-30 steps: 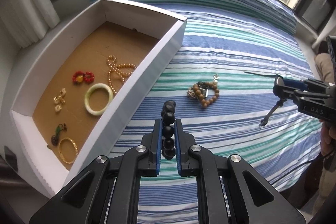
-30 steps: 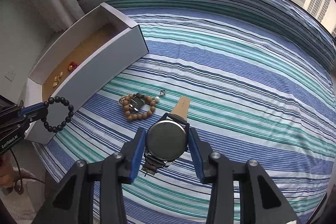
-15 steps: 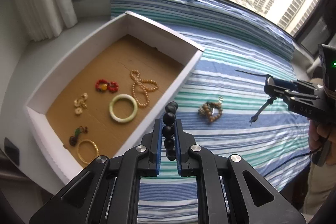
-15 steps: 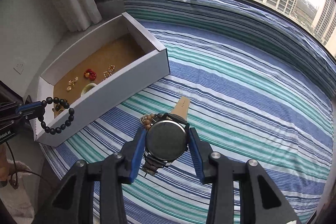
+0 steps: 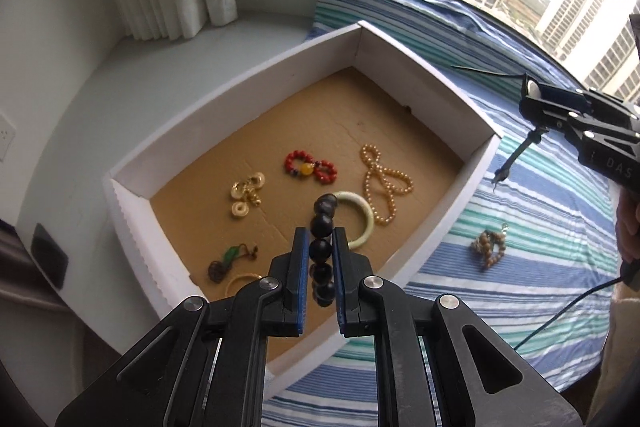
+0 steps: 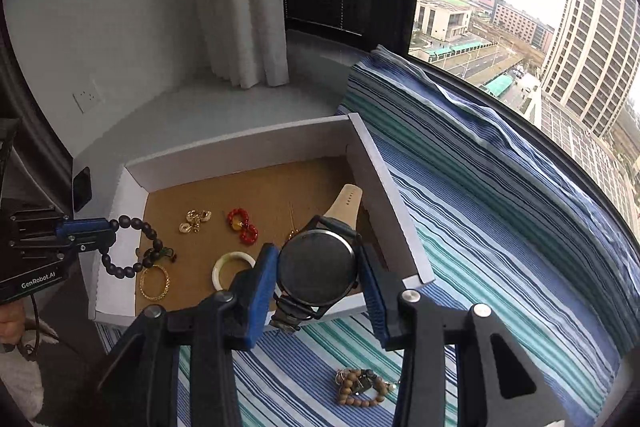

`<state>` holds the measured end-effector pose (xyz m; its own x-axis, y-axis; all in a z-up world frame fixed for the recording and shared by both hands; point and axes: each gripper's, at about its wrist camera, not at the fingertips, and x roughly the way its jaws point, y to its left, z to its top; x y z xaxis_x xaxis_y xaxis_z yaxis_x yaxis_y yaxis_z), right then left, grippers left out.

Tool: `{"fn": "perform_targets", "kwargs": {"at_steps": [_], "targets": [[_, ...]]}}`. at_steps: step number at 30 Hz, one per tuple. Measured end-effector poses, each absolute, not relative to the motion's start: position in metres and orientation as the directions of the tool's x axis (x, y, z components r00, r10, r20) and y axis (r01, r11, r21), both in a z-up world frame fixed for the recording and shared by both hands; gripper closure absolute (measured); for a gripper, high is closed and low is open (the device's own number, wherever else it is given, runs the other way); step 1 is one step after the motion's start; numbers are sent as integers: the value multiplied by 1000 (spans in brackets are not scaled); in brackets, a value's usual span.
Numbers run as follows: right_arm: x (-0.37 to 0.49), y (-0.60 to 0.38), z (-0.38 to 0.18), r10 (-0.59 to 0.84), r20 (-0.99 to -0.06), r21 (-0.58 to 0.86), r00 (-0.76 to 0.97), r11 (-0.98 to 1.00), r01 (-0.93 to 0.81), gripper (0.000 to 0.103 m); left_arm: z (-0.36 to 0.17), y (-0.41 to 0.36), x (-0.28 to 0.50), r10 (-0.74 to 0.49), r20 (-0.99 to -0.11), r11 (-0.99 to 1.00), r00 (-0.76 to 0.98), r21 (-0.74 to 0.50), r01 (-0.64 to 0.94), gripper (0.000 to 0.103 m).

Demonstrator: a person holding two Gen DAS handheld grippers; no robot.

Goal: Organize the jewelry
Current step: 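Carry the watch and black bracelet into the white box and open both tools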

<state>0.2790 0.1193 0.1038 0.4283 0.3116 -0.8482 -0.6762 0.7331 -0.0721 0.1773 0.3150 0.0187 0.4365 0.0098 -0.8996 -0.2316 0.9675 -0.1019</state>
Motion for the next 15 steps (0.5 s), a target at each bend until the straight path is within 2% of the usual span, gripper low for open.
{"fn": "perform_targets", "kwargs": {"at_steps": [6, 15], "targets": [[302, 155, 54, 241, -886, -135, 397, 684, -717, 62, -21, 330, 184, -7, -928, 958, 373, -114, -265, 94], [344, 164, -5, 134, -910, -192, 392, 701, -687, 60, -64, 332, 191, -22, -954, 961, 298, -103, -258, 93]]}}
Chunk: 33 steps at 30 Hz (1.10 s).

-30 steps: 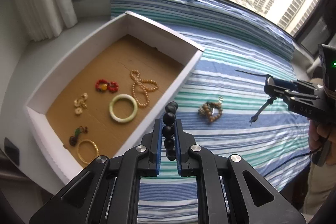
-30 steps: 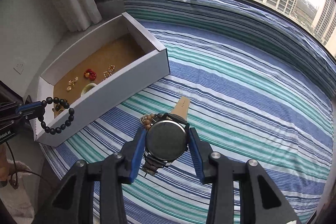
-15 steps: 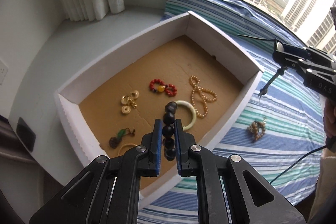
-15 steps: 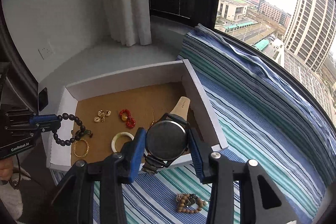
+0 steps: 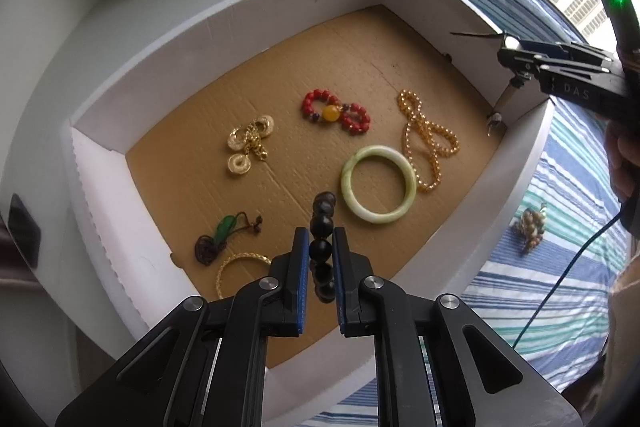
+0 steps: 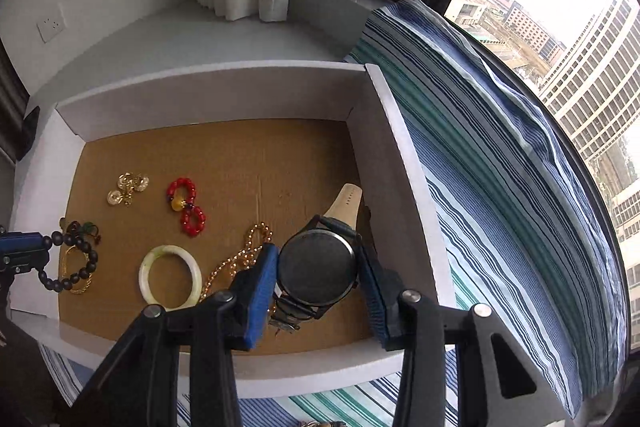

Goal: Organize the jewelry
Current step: 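Carry the watch and black bracelet into the white box and open both tools, then move both open tools back over the wooden bead bracelet and keychain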

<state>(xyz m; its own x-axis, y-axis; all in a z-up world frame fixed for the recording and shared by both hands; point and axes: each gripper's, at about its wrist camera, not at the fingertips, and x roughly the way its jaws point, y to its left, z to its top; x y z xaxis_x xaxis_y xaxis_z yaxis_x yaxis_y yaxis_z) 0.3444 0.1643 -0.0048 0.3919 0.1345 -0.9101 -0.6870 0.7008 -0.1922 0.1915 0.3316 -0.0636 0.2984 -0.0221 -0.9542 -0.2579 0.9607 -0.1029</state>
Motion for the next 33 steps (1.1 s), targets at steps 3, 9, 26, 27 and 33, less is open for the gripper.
{"fn": "perform_targets", "kwargs": {"at_steps": [3, 9, 26, 27, 33], "targets": [[354, 161, -6, 139, -895, -195, 423, 732, -653, 57, -69, 331, 196, 24, -959, 963, 283, -54, -265, 69], [346, 137, 30, 241, -834, -126, 497, 793, -596, 54, -53, 332, 193, 48, -936, 953, 350, -61, -295, 30], [183, -64, 1, 196, -877, -16, 440, 901, -434, 54, -52, 156, 109, -57, -889, 998, 454, -69, -10, 25], [171, -73, -6, 180, -882, -25, 435, 904, -426, 54, -60, 144, 105, -70, -893, 997, 444, -78, 0, 25], [97, -116, -34, 198, -874, 35, 443, 936, -350, 54, -115, 96, 100, -112, -939, 994, 325, -107, 35, 25]]}}
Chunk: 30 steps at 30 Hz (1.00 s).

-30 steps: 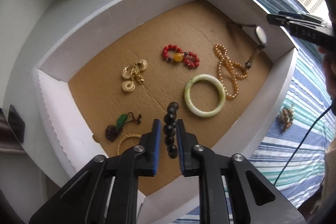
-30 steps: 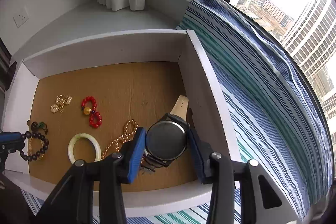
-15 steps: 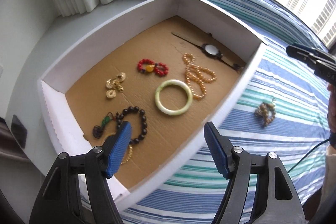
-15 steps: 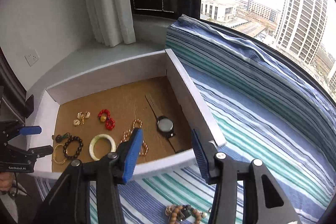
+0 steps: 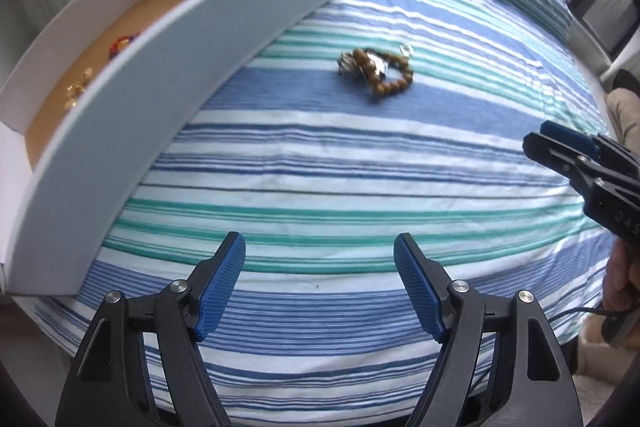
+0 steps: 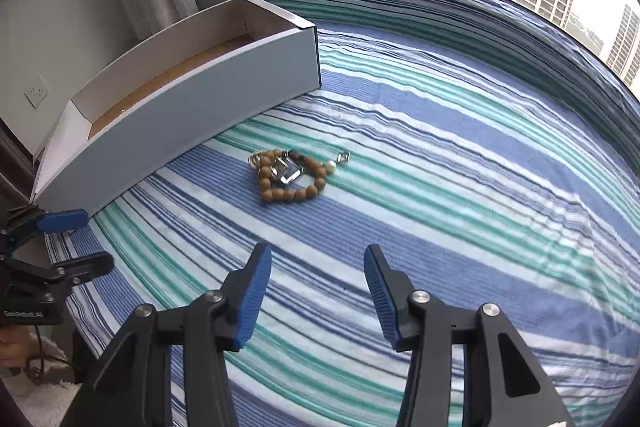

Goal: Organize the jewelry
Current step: 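Move both open tools back over the wooden bead bracelet and keychain, then lift the wooden bead bracelet off the silver keychain with the right tool, then release it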

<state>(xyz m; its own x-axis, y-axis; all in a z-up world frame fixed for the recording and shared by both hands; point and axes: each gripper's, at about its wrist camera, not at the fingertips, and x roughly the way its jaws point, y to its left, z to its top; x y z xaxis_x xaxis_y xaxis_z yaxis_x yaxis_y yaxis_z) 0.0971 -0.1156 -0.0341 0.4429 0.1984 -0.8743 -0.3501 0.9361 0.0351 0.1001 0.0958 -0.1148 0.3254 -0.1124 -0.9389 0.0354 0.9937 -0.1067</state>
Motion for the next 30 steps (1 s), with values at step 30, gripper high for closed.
{"fn": "perform_targets", "kwargs": {"at_steps": [30], "targets": [[183, -20, -116, 277, -898, 66, 342, 853, -518, 71, -160, 141, 96, -35, -951, 993, 306, -67, -96, 25]]}}
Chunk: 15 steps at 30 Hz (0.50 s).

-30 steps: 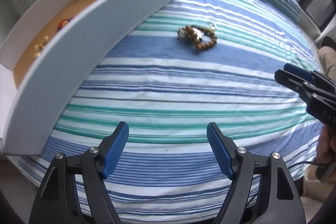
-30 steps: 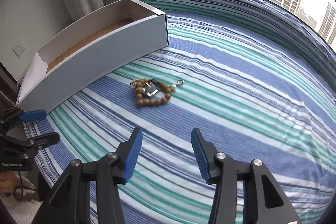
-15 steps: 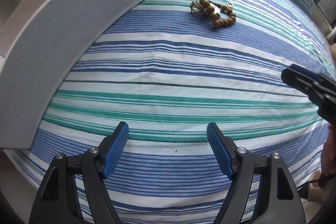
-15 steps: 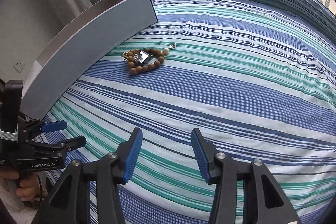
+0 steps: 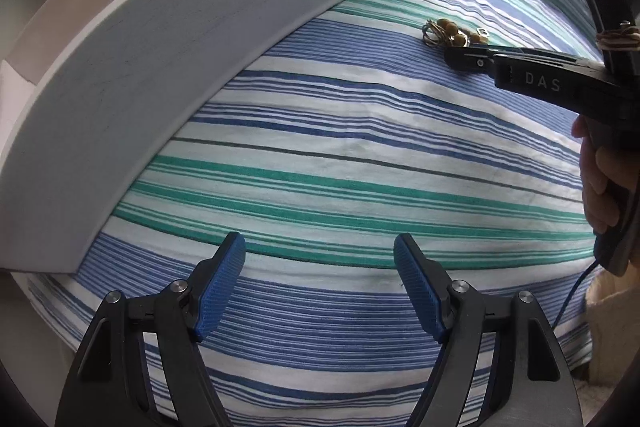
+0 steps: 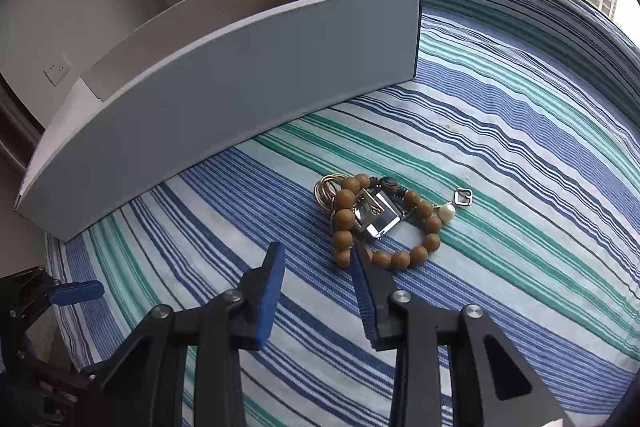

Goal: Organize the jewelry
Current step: 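Lift the wooden bead bracelet off the silver keychain with the right tool, then release it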

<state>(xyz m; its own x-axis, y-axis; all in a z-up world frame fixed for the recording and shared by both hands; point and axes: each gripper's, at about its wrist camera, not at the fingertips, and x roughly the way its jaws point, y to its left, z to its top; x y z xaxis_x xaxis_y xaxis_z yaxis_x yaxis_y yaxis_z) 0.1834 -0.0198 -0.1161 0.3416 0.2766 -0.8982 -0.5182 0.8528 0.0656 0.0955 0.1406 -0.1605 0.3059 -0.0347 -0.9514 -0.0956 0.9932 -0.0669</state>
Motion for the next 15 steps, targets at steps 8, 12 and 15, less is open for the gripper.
{"fn": "perform_targets", "kwargs": {"at_steps": [8, 12, 15], "targets": [[180, -82, -83, 328, -858, 165, 396, 905, -391, 91, -163, 143, 92, -34, -953, 994, 301, -64, -91, 25], [154, -166, -53, 279, -847, 194, 453, 954, -227, 91, -164, 131, 94, -37, -954, 996, 297, -59, -66, 25], [122, -224, -47, -7, -863, -41, 504, 998, -55, 67, -166, 120, 97, -37, -956, 997, 292, -54, -49, 25]]}}
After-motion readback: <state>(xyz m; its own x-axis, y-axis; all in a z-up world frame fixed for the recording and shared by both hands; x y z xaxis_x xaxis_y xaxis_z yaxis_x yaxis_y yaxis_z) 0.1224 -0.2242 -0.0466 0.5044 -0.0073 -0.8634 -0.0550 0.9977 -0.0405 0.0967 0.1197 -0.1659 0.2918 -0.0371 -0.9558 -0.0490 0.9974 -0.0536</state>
